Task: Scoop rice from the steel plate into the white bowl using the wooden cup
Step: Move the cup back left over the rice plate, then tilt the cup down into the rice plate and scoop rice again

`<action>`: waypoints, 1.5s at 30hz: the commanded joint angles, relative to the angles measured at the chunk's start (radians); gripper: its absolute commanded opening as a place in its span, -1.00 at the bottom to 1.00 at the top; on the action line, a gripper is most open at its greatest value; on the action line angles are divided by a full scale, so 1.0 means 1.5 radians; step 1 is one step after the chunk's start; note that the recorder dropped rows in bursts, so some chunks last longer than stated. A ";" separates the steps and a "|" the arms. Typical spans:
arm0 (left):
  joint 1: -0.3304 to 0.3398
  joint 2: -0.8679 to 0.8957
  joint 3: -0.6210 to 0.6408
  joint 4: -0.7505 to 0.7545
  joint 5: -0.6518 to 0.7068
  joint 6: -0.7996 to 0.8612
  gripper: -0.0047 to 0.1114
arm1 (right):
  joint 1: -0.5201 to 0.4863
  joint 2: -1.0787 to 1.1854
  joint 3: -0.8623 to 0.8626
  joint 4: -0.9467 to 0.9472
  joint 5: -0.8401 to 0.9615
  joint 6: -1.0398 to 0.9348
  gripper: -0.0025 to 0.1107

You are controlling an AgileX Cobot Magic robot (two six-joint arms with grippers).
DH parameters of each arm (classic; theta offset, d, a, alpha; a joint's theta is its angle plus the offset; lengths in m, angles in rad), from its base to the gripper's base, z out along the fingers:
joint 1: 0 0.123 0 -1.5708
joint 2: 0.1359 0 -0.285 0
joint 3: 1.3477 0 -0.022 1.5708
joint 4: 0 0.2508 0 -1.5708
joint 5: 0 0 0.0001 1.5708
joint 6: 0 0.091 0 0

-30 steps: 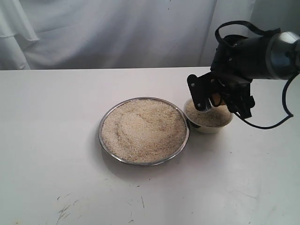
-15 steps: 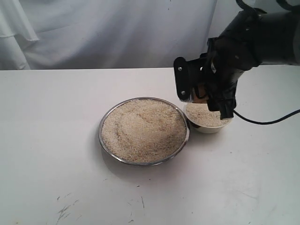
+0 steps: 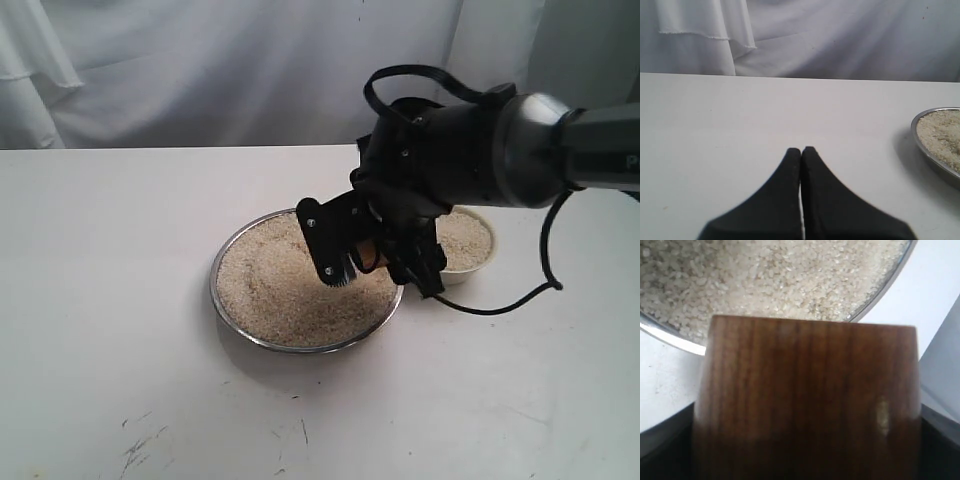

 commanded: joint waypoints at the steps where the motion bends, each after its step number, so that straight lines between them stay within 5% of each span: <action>1: -0.001 -0.003 0.003 0.000 -0.004 -0.002 -0.92 | 0.016 0.010 -0.027 -0.016 0.030 0.041 -0.96; 27: -0.001 -0.003 0.003 0.000 -0.004 -0.002 -0.92 | 0.086 0.082 -0.046 0.035 0.150 0.075 -0.96; 45: -0.001 -0.003 0.003 0.000 -0.004 -0.002 -0.92 | 0.081 0.142 -0.206 0.076 0.189 0.082 -0.96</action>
